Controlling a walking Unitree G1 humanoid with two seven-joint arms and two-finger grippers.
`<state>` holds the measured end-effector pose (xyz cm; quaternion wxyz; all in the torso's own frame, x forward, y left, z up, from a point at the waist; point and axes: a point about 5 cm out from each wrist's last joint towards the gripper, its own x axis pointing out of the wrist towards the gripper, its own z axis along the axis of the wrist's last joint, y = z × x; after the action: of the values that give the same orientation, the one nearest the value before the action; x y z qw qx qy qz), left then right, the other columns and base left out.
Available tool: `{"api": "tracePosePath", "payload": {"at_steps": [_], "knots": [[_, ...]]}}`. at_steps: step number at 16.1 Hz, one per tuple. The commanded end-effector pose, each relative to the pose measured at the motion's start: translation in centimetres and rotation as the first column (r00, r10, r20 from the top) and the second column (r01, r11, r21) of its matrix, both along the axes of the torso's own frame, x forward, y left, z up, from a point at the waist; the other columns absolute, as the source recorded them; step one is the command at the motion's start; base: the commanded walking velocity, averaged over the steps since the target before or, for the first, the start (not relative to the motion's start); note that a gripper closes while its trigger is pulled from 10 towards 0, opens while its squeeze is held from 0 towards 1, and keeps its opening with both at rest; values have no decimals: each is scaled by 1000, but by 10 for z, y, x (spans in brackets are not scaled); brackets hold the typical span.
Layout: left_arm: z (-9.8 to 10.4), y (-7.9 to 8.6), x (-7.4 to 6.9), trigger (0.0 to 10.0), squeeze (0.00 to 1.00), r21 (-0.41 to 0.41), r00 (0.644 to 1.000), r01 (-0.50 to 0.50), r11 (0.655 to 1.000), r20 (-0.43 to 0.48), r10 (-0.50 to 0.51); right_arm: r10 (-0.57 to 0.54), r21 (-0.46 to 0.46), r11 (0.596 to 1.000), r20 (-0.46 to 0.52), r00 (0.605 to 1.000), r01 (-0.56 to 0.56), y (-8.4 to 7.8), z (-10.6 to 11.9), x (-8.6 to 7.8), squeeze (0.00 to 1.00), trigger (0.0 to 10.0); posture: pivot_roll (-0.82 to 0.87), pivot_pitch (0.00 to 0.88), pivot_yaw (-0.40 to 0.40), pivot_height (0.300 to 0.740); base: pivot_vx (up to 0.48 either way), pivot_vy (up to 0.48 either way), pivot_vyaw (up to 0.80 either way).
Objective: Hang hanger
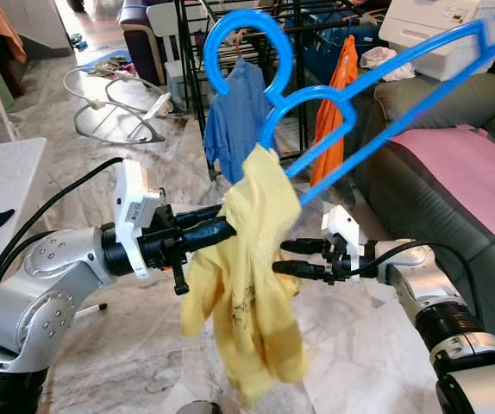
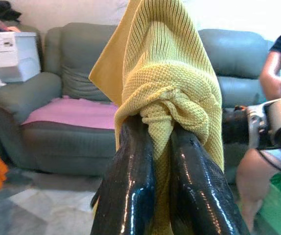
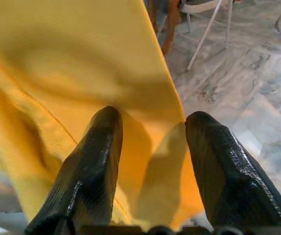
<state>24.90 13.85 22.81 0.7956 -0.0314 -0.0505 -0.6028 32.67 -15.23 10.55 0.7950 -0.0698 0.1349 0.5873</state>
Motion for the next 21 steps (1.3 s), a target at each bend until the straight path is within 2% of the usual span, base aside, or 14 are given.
{"api": "tracePosePath", "payload": {"at_steps": [1, 3, 4, 7, 10, 17, 19, 20, 21], "knots": [[15, -4, -3, 0, 0, -14, 998, 27, 1000, 58, -26, 42, -3, 999, -13, 999, -42, 6, -1, -1, 0, 10000, 14, 30, 29, 740, 0, 0, 0], [17, -4, -4, 0, 0, -22, 998, 35, 999, 55, -34, 92, 41, 995, -81, 992, -89, 13, -8, -7, 0, 10000, 14, 30, 29, 740, 0, 0, 0], [18, -5, -5, 0, 0, -22, 998, 37, 999, 54, -36, 129, 64, 990, -101, 986, -123, 19, -12, -13, 0, 0, 31, 34, 28, 740, 0, 0, 0], [18, -5, -6, 0, 0, -24, 998, 33, 999, 46, -32, 181, 130, 978, -155, 971, -161, 26, -18, -22, 0, 0, 33, 34, 29, 740, 0, 0, 0], [17, -3, -5, 0, 0, -23, 999, 27, 999, 36, -26, 213, 164, 969, -185, 959, -183, 26, -19, -29, 0, 0, 33, 34, 29, 740, 0, 0, 0], [8, 0, -1, 0, 0, -14, 1000, -8, 1000, 19, 8, 153, 245, 963, -150, 977, -113, 21, 4, -28, 0, 0, 23, 27, 30, 740, 0, 0, 0], [3, 2, 1, 0, 0, -8, 1000, -26, 1000, 9, 26, 150, 228, 967, -139, 979, -116, 18, 5, -29, 0, 0, 18, 24, 27, 740, 0, 0, 0], [-6, 5, 2, 0, 0, 10, 999, -46, 999, -11, 46, 143, 190, 974, -109, 984, -121, 16, 7, -29, 0, 0, 15, 25, 25, 740, 0, 0, 0], [-14, 9, 3, 0, 0, 28, 997, -66, 997, -31, 66, 123, 139, 984, -69, 990, -113, 13, 9, -28, 0, 10000, 15, 25, 25, 740, 0, 0, 0]]}}
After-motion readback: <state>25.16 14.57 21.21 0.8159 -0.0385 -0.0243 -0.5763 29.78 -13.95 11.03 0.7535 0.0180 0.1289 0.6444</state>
